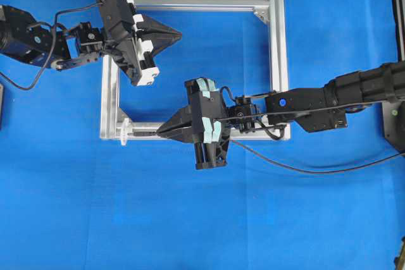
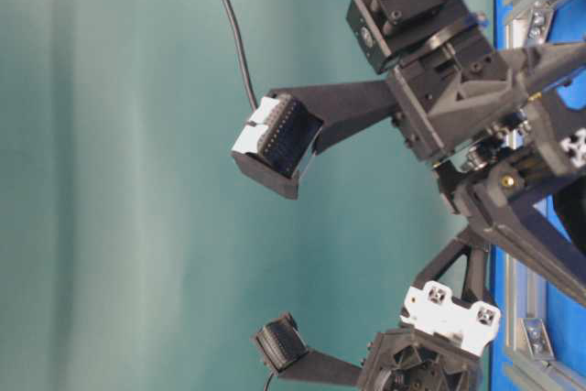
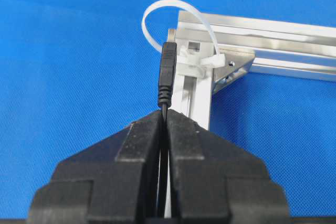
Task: Insert the wire through the string loop located on the left side.
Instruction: 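Push the USB plug through the white zip-tie loop with the right gripper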
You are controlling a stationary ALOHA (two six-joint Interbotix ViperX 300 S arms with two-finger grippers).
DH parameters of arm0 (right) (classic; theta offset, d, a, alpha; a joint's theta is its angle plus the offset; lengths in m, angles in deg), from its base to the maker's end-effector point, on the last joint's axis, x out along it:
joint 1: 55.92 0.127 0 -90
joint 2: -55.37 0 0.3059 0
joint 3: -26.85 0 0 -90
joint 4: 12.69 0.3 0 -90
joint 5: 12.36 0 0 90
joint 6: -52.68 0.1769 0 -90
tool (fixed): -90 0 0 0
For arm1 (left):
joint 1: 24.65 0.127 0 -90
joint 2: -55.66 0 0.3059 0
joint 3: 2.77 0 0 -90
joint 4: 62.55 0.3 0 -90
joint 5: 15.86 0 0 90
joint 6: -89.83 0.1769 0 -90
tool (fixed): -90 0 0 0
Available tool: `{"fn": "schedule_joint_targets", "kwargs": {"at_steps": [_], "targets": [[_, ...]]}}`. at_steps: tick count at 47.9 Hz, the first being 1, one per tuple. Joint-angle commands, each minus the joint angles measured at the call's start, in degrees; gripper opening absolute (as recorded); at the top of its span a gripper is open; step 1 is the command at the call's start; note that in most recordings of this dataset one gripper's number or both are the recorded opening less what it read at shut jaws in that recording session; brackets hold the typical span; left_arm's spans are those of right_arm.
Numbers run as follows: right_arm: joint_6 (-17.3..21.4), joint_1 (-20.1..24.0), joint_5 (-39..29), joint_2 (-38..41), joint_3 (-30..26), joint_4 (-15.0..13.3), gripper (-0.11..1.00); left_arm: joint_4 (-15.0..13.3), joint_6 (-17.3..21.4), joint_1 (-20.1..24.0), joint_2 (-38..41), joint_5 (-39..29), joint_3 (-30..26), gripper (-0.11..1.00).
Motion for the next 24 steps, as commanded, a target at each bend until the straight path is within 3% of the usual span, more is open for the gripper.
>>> {"fn": "schedule_joint_targets", "kwargs": {"at_steps": [1, 24], "targets": [[0.09, 0.18, 0.18, -0.97, -0.79, 0.00, 0.00, 0.09, -0.09, -0.18, -1.85, 0.26, -0.35, 0.00], [0.09, 0.35, 0.09, 1.32, -4.22, -0.09, 0.00, 0.09, -0.09, -0.18, -1.93, 0.18, -0.35, 0.00]]}}
